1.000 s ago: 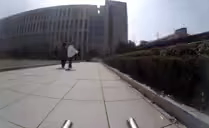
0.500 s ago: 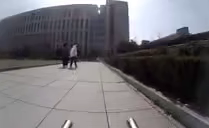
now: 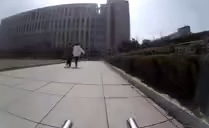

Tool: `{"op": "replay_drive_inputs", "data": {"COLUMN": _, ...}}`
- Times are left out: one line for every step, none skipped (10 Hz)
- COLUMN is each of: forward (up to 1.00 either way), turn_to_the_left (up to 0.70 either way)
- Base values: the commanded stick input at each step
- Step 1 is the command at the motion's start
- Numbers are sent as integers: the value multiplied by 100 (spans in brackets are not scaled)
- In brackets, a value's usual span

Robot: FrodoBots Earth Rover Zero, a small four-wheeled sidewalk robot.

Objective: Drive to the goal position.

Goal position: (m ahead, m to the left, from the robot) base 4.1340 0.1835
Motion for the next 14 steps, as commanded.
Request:
{"op": "replay_drive_inputs", "data": {"forward": 70, "turn_to_the_left": 1}}
{"op": "replay_drive_inputs", "data": {"forward": 70, "turn_to_the_left": 1}}
{"op": "replay_drive_inputs", "data": {"forward": 70, "turn_to_the_left": 1}}
{"op": "replay_drive_inputs", "data": {"forward": 70, "turn_to_the_left": 1}}
{"op": "replay_drive_inputs", "data": {"forward": 70, "turn_to_the_left": 1}}
{"op": "replay_drive_inputs", "data": {"forward": 70, "turn_to_the_left": 1}}
{"op": "replay_drive_inputs", "data": {"forward": 70, "turn_to_the_left": 1}}
{"op": "replay_drive_inputs", "data": {"forward": 70, "turn_to_the_left": 1}}
{"op": "replay_drive_inputs", "data": {"forward": 70, "turn_to_the_left": -14}}
{"op": "replay_drive_inputs", "data": {"forward": 70, "turn_to_the_left": -28}}
{"op": "replay_drive_inputs", "data": {"forward": 70, "turn_to_the_left": -22}}
{"op": "replay_drive_inputs", "data": {"forward": 70, "turn_to_the_left": -15}}
{"op": "replay_drive_inputs", "data": {"forward": 70, "turn_to_the_left": -7}}
{"op": "replay_drive_inputs", "data": {"forward": 70, "turn_to_the_left": -2}}
